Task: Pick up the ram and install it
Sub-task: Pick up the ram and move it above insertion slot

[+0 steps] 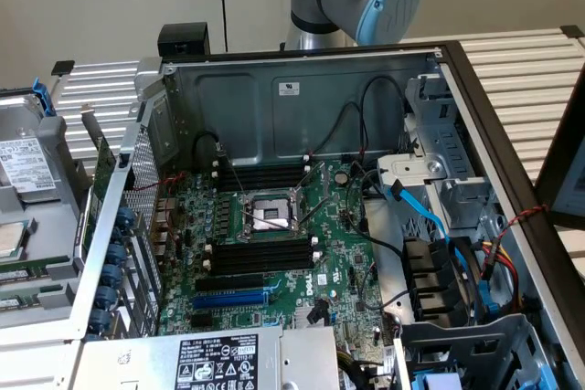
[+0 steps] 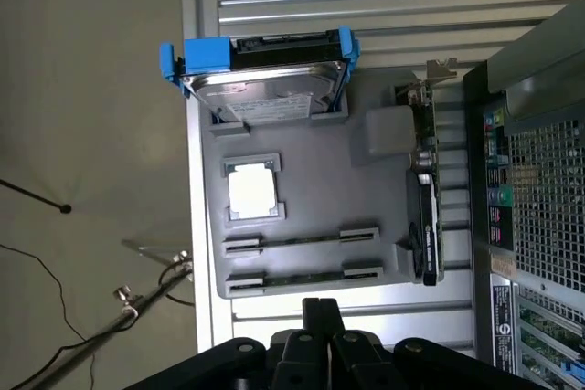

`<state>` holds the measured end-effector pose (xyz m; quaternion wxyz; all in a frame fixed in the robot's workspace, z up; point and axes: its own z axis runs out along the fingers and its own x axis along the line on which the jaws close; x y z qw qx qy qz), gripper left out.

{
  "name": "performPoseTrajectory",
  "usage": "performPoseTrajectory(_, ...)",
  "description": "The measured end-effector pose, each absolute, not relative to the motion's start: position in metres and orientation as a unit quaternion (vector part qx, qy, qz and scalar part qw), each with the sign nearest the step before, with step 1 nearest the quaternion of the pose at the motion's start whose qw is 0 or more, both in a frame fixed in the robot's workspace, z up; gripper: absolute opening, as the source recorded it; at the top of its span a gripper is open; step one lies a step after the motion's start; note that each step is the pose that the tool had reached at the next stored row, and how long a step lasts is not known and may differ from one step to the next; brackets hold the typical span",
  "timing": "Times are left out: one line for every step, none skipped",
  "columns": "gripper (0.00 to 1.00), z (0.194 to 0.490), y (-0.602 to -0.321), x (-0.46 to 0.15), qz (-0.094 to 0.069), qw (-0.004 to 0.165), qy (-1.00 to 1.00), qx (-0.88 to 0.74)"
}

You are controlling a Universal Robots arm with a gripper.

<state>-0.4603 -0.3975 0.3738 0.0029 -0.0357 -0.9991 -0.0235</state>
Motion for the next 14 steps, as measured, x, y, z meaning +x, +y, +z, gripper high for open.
performPoseTrajectory(0.11,0.3738,-0.3974,-0.4604,-0.024,0.003,-0.999,-0.035)
performPoseTrajectory(0.11,0.3737,-0.3971,-0.4606,-0.023,0.003,-0.999,-0.032)
performPoseTrajectory(0.11,0.3737,-0.3971,-0.4606,-0.024,0.003,-0.999,-0.025)
performPoseTrajectory(0.11,0.3737,-0.3971,-0.4606,-0.023,0.003,-1.0,-0.016)
performPoseTrajectory(0.11,0.3736,-0.397,-0.4605,-0.023,0.003,-1.0,-0.007)
performPoseTrajectory(0.11,0.3735,-0.397,-0.4606,-0.023,0.004,-1.0,0.002)
performPoseTrajectory(0.11,0.3734,-0.397,-0.4606,-0.023,0.004,-1.0,0.011)
performPoseTrajectory(0.11,0.3732,-0.397,-0.4606,-0.023,0.004,-1.0,0.021)
performPoseTrajectory(0.11,0.3731,-0.397,-0.4605,-0.023,0.004,-0.999,0.03)
performPoseTrajectory(0.11,0.373,-0.397,-0.4605,-0.023,0.005,-0.999,0.039)
performPoseTrajectory(0.11,0.3729,-0.397,-0.4605,-0.023,0.005,-0.999,0.047)
performPoseTrajectory(0.11,0.3728,-0.397,-0.4605,-0.023,0.005,-0.998,0.057)
performPoseTrajectory(0.11,0.3726,-0.397,-0.4606,-0.023,0.005,-0.998,0.066)
performPoseTrajectory(0.11,0.3725,-0.397,-0.4605,-0.023,0.005,-0.997,0.075)
